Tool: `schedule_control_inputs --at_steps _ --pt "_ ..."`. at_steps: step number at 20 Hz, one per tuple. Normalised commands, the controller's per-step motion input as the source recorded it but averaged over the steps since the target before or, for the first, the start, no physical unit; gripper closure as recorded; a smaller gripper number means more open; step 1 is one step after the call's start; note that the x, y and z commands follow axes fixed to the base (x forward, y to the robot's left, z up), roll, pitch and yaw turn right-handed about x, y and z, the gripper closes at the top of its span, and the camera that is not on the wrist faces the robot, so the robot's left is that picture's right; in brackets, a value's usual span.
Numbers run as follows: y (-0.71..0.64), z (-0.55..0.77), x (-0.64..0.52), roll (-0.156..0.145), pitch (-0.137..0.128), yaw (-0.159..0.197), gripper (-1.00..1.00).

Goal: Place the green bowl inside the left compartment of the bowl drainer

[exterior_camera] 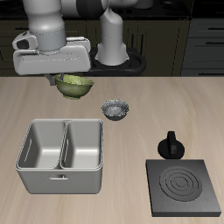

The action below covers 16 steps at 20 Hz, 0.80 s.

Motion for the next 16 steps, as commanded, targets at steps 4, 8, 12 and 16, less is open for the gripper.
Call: schedule_control_inputs --at_steps 4,8,12,16 --pt "0.19 -0.17 0.29 0.014 0.038 -0.017 1.0" --pt "0.48 -0.02 0.28 0.065 -0.002 0.0 1.0" --pt "0.21 -0.03 0.13 0.028 0.003 0.001 1.0" --pt "0.02 -0.04 0.04 -0.002 0.011 -0.009 1.0"
